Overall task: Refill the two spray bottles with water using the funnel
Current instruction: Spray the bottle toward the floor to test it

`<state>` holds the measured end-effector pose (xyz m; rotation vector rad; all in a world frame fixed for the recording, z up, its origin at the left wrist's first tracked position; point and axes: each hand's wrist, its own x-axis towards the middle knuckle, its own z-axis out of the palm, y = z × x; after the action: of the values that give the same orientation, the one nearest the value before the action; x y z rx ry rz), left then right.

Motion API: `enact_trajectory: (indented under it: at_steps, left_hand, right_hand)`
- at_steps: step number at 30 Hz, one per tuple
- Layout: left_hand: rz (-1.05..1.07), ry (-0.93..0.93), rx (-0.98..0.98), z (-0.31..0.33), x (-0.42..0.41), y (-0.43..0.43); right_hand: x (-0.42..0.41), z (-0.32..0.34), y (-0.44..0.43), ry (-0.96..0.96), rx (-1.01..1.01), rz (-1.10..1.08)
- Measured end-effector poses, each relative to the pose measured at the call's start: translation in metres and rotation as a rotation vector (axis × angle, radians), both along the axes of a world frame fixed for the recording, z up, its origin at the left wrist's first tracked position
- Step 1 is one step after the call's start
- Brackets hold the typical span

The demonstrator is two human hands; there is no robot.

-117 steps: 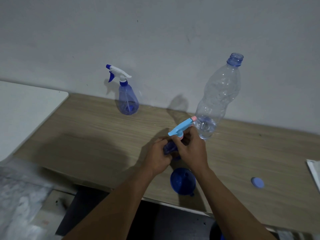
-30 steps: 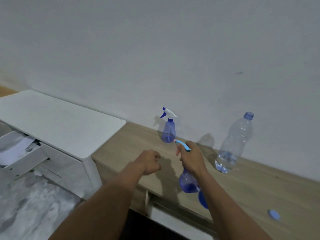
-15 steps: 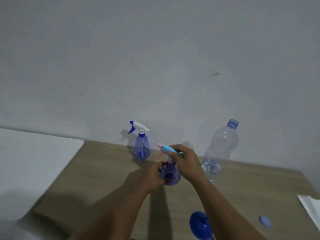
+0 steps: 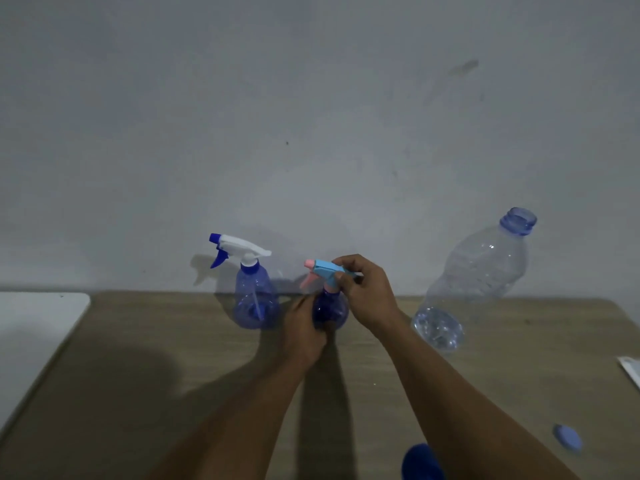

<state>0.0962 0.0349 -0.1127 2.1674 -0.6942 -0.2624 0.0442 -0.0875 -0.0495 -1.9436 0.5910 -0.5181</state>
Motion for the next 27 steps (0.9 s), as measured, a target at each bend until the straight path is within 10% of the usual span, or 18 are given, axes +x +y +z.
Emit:
enact_trajectory:
  at_steps: [15,27]
  left_hand:
    - [0.115,0.092,0.024,0.003,-0.01,-0.002]
    - [-0.21,-0.084,0.157,0.081,-0.063,0.01]
  right_hand:
    - [-0.031,0.034,0.012,0.234,-0.267,0.008]
    - [-0.171,0.065,0.022,0.571,-0.441,-0.037]
